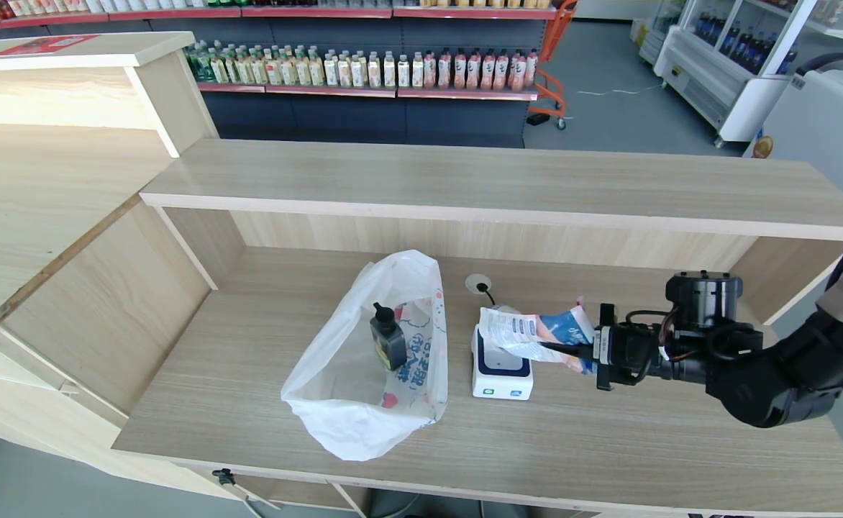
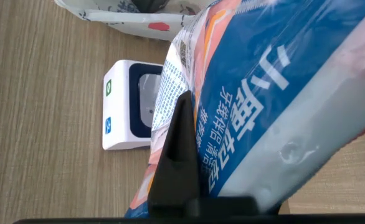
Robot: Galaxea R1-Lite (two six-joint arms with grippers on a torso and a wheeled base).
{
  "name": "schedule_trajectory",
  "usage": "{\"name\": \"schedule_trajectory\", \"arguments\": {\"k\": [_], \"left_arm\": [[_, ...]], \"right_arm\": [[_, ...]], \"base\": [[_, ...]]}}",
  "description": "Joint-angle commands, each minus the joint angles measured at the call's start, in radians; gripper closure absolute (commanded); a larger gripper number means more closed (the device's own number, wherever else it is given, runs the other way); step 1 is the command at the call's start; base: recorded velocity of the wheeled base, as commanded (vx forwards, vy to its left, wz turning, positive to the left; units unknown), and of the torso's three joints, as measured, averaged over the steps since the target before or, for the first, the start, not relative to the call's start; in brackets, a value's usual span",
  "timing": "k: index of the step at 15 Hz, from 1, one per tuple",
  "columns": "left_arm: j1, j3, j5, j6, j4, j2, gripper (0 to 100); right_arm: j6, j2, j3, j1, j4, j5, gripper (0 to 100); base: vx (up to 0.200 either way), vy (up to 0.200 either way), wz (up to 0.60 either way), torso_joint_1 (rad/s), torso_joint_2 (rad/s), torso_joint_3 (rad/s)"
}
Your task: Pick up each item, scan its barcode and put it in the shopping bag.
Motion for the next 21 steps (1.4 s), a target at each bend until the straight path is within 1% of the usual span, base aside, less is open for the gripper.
{"name": "schedule_trajectory", "arguments": {"k": [1, 4, 9, 14, 15, 21], "left_arm": [[0.0, 0.0, 0.001, 0.0, 0.0, 0.0, 0], [0.0, 0.0, 0.0, 0.0, 0.0, 0.0, 0], [0.0, 0.0, 0.0, 0.0, 0.0, 0.0, 0], [0.0, 0.0, 0.0, 0.0, 0.0, 0.0, 0], [0.0, 0.0, 0.001, 0.0, 0.0, 0.0, 0], [0.0, 0.0, 0.0, 0.0, 0.0, 0.0, 0]], "right_arm": [[0.002, 0.049, -0.003, 0.01, -0.009, -0.001, 100], [0.002, 0.058, -0.006, 0.008, -0.016, -0.001, 100], [0.002, 0.092, -0.06, 0.007, -0.016, -0.001, 100], [0.002, 0.099, -0.06, 0.007, -0.019, 0.001, 100], [0.004, 0.099, -0.058, 0.007, -0.039, -0.001, 100], [0.039, 0.095, -0.058, 0.01, -0.046, -0.001, 100]], "base": [[0.0, 0.0, 0.0, 0.0, 0.0, 0.0], [0.0, 0.0, 0.0, 0.0, 0.0, 0.0], [0.0, 0.0, 0.0, 0.0, 0.0, 0.0], [0.0, 0.0, 0.0, 0.0, 0.0, 0.0], [0.0, 0.0, 0.0, 0.0, 0.0, 0.0], [0.0, 0.0, 0.0, 0.0, 0.0, 0.0]]}}
